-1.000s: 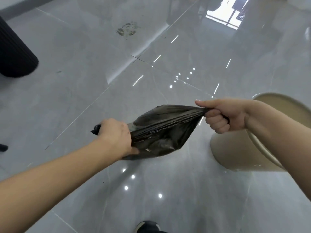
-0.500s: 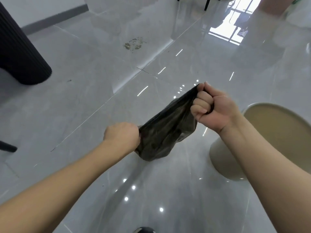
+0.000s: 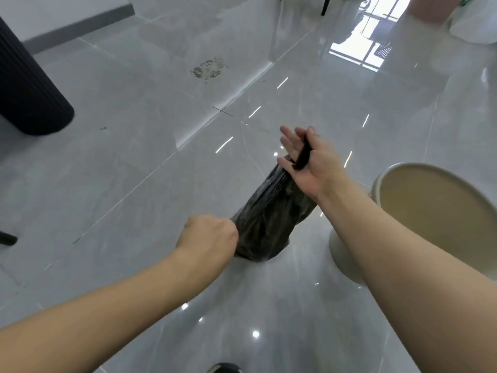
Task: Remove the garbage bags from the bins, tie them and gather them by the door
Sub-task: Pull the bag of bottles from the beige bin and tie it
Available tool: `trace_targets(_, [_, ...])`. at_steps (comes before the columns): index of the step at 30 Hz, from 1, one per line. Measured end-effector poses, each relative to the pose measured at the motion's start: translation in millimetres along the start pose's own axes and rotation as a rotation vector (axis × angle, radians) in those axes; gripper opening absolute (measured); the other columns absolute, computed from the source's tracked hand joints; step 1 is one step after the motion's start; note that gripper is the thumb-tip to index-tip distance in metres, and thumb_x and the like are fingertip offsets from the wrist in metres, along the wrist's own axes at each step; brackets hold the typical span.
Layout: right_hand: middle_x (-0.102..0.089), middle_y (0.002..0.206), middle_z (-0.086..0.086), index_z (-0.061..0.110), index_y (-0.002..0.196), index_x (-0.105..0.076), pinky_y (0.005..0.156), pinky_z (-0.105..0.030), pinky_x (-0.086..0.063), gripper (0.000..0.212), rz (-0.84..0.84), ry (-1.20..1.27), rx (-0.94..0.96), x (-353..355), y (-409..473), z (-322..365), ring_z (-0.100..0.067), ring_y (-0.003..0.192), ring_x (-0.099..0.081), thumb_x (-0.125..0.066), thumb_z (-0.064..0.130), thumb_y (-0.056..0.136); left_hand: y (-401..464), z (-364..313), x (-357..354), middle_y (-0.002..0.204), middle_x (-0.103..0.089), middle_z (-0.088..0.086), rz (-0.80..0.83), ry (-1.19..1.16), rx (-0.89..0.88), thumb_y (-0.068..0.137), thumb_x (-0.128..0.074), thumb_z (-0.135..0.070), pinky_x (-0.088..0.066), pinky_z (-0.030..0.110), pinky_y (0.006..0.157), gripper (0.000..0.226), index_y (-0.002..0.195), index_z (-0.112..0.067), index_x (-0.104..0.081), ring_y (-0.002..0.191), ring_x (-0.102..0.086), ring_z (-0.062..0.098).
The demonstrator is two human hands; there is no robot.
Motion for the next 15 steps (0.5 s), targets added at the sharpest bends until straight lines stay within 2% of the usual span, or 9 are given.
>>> trace_targets(1, [-0.07,0.109,-0.003,0.019,0.08,-0.053,0.099,-0.041,-0.035,0.03,0.027,-0.132,0.02,-5,4,-4,-0.017,0.123,-0.055,-0.036,0.029,0.103,-5,-7,2,0.046,-0.036,-0.002,-0.004,-0.02,-0.053,0.047,-0.068,0.0,-0.004,0.014,0.05,0.023,0.057,-0.018,-0.058,0.043,-0.058,0.017])
trace_targets(3, [-0.073,0.102,-0.003,0.016,0.087,-0.056,0.09,-0.032,-0.041,0.024,0.064,-0.432,0.099,-12,8,-12,-0.016,0.109,-0.063,-0.039,0.021,0.103,-9,-13,7,0.044,-0.015,-0.001,-0.128,-0.094,-0.153,0.035,-0.067,0.003,-0.008,0.01,0.056,0.035,0.043,-0.021,-0.042,0.026,-0.031,0.014])
trace_targets(5, [-0.074,0.09,0.002,0.015,0.097,-0.06,0.086,-0.028,-0.047,0.02,0.066,-0.686,0.163,-16,9,-18,-0.013,0.091,-0.065,-0.04,0.015,0.101,-15,-19,11,0.053,-0.014,0.001,-0.192,-0.084,-0.271,0.046,-0.069,-0.003,-0.012,0.011,0.051,0.047,0.048,-0.022,-0.026,0.034,-0.012,0.015])
trace_targets(7, [-0.071,0.083,0.002,0.014,0.102,-0.061,0.077,-0.027,-0.052,0.022,0.027,-0.726,0.177,-15,11,-21,-0.013,0.077,-0.062,-0.039,0.01,0.099,-21,-17,15,0.056,-0.016,0.0,-0.226,-0.095,-0.336,0.066,-0.054,-0.01,-0.014,0.015,0.044,0.034,0.051,-0.02,-0.026,0.037,-0.011,0.018])
trace_targets(9, [-0.067,0.085,-0.004,0.012,0.101,-0.06,0.075,-0.031,-0.056,0.021,0.005,-0.573,0.16,-15,15,-23,-0.017,0.077,-0.061,-0.04,0.005,0.098,-27,-9,23,0.054,-0.017,-0.003,-0.291,-0.124,-0.328,0.076,-0.046,-0.017,-0.015,0.02,0.037,0.025,0.053,-0.019,-0.035,0.036,-0.014,0.021])
trace_targets(11, [-0.064,0.088,-0.007,0.011,0.101,-0.06,0.069,-0.03,-0.057,0.021,-0.019,-0.533,0.152,-15,20,-24,-0.015,0.075,-0.06,-0.041,0.004,0.098,-31,-2,27,0.05,-0.024,-0.005,-0.319,-0.168,-0.341,0.087,-0.043,-0.025,-0.017,0.024,0.036,0.027,0.063,-0.019,-0.034,0.035,-0.019,0.02])
trace_targets(13, [-0.062,0.085,-0.007,0.011,0.102,-0.06,0.056,-0.027,-0.051,0.022,-0.013,-0.556,0.106,-13,22,-30,-0.012,0.062,-0.055,-0.04,0.004,0.098,-34,5,26,0.049,-0.034,-0.005,-0.308,-0.188,-0.375,0.095,-0.037,-0.032,-0.019,0.026,0.036,0.029,0.069,-0.021,-0.032,0.034,-0.027,0.019])
trace_targets(15, [-0.062,0.08,-0.005,0.014,0.101,-0.061,0.045,-0.022,-0.041,0.026,0.047,-0.705,0.055,-14,24,-40,-0.01,0.047,-0.047,-0.038,0.003,0.098,-34,10,29,0.054,-0.038,-0.005,-0.276,-0.203,-0.418,0.097,-0.033,-0.036,-0.024,0.029,0.037,0.028,0.073,-0.021,-0.032,0.038,-0.034,0.018])
Point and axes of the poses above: each hand's wrist, its own y-axis towards the middle knuckle, its own x-axis out of the back of the hand, z = x × y, the point moved 9 cm from there along y, towards the middle knuckle
